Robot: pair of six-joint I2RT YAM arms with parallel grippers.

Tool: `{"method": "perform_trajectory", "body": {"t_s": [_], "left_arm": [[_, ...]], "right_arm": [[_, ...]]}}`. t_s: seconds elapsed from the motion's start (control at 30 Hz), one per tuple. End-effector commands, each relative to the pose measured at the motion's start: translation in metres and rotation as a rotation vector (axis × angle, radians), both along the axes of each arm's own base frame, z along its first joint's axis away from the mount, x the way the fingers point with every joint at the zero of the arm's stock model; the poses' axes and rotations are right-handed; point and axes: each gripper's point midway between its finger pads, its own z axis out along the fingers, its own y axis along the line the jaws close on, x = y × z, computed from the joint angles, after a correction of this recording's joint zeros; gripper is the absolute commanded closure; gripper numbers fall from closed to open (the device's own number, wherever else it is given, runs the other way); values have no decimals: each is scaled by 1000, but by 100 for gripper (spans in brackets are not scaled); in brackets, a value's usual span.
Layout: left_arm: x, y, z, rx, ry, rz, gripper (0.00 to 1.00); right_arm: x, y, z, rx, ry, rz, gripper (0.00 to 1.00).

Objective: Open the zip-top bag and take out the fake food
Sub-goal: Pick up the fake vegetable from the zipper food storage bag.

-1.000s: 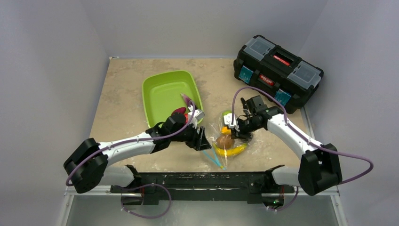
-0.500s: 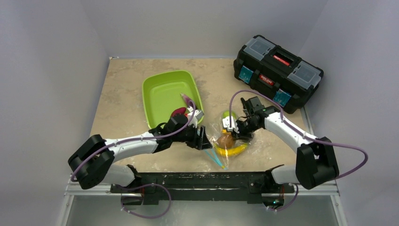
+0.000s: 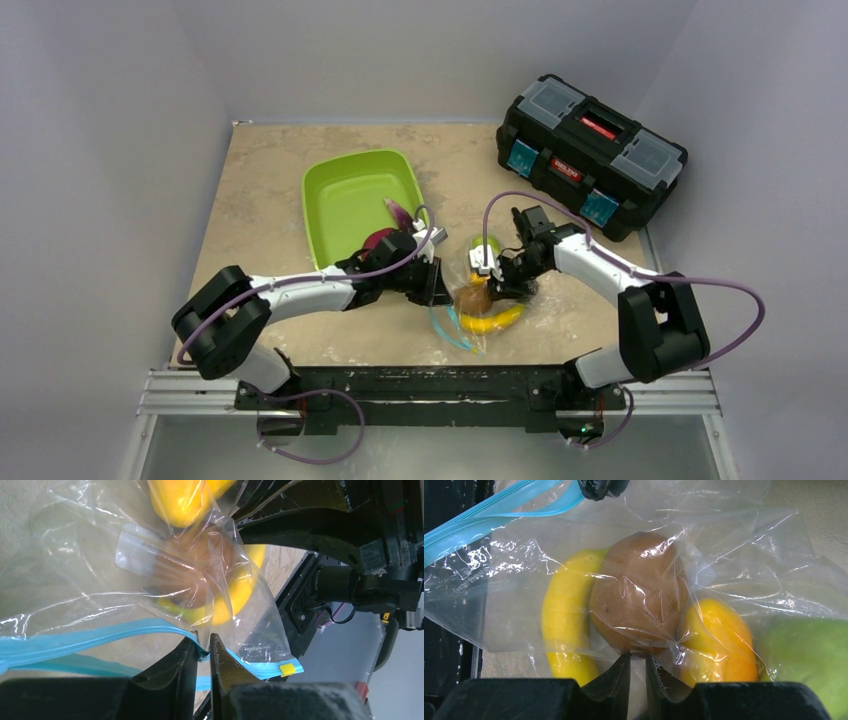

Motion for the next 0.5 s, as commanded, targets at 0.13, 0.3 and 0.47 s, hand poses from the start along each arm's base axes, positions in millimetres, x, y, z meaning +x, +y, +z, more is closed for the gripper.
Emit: {"method": "perform_trajectory", "body": {"t_s": [0.13,0.3,0.47], "left_arm": [[5,-31,24,-117,-39,-97,94],[6,-45,35,-165,-41,-139,95],[5,-55,40,-199,-21,-180,96]], "right_arm": [[-1,25,14,123,59,9,80],[-3,31,21,161,83,14,79],[-3,19,31,151,45,-15,78]]}}
